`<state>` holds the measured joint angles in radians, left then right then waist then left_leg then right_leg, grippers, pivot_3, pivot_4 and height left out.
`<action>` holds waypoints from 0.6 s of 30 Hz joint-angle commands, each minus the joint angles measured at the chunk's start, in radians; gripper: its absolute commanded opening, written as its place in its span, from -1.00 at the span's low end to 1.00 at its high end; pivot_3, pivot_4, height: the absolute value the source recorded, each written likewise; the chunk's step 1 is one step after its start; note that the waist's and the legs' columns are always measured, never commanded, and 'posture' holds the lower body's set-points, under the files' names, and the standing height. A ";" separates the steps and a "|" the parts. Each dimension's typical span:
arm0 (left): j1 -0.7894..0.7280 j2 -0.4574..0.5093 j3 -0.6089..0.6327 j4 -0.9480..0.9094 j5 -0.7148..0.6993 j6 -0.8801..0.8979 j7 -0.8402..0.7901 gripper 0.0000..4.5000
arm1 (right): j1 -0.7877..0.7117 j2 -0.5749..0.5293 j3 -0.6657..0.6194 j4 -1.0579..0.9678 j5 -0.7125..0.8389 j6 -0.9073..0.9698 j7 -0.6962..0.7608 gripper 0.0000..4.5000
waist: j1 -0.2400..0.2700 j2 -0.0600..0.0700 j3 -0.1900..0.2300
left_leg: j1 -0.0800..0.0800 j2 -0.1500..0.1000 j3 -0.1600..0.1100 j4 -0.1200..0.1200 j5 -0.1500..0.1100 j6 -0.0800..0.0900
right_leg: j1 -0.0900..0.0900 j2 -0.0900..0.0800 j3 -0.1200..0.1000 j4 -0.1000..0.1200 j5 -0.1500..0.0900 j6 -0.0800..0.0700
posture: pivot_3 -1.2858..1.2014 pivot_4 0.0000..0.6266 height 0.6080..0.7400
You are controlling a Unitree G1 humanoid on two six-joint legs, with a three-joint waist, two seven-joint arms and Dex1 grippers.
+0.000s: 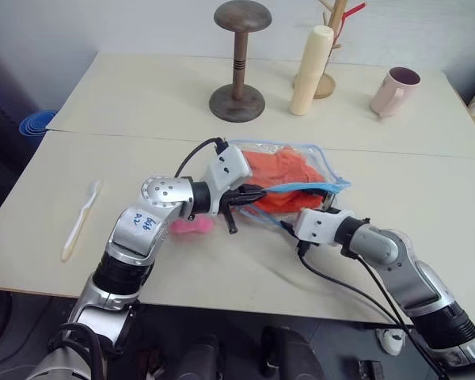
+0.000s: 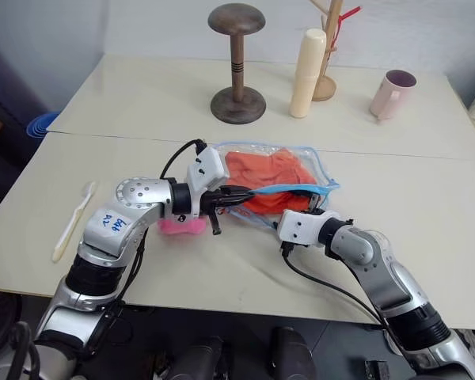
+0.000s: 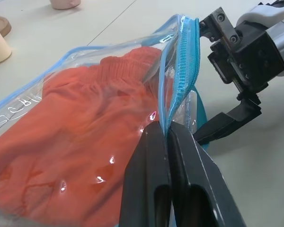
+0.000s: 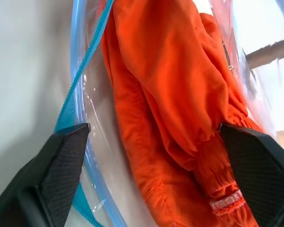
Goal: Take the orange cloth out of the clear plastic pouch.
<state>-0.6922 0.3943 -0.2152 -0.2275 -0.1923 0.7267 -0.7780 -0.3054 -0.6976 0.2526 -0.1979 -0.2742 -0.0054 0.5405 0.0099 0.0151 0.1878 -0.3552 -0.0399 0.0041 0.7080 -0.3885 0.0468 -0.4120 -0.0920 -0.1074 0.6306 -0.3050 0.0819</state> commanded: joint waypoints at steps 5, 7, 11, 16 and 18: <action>-0.032 -0.006 0.008 -0.008 -0.012 -0.032 0.013 -1.00 | -0.004 -0.006 -0.055 -0.031 -0.099 -0.114 -0.074 0.99 | -0.003 0.000 0.000 | 0.000 0.000 0.000 0.000 0.000 0.000 | 0.000 0.000 0.000 0.000 0.000 0.000 | 0.03 -0.52 1.00; -0.043 -0.005 0.013 0.004 -0.009 -0.038 0.018 -1.00 | 0.048 -0.005 -0.075 -0.067 -0.104 -0.116 -0.084 0.99 | -0.005 0.000 0.000 | 0.000 0.000 0.000 0.000 0.000 0.000 | 0.000 0.000 0.000 0.000 0.000 0.000 | 0.03 -0.52 1.00; -0.050 -0.011 0.013 0.006 -0.015 -0.038 0.019 -1.00 | 0.075 0.022 -0.082 -0.084 -0.126 -0.101 -0.104 0.99 | -0.007 0.000 0.000 | 0.000 0.000 0.000 0.000 0.000 0.000 | 0.000 0.000 0.000 0.001 0.000 0.000 | 0.03 -0.52 1.00; -0.042 -0.020 0.002 -0.012 -0.025 -0.032 0.016 -1.00 | 0.003 0.024 0.004 0.022 -0.224 -0.132 -0.063 0.99 | -0.015 0.000 0.000 | 0.001 0.000 0.001 0.001 0.000 -0.001 | 0.000 0.000 0.001 0.001 0.000 0.000 | 0.03 -0.52 1.00; -0.042 -0.026 0.002 -0.012 -0.027 -0.028 0.017 -1.00 | -0.045 0.020 0.039 0.070 -0.254 -0.169 -0.045 0.99 | -0.015 0.000 0.000 | 0.001 0.000 0.001 0.001 0.000 -0.001 | 0.000 0.001 0.001 0.002 0.000 0.000 | 0.03 -0.52 1.00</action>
<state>-0.7197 0.3711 -0.2171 -0.1929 -0.1967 0.7104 -0.7617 -0.3308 -0.6665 0.2724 -0.1413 -0.5005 -0.1379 0.4803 -0.0049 0.0151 0.1878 -0.3543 -0.0395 0.0053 0.7086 -0.3882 0.0461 -0.4121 -0.0915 -0.1059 0.6322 -0.3050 0.0819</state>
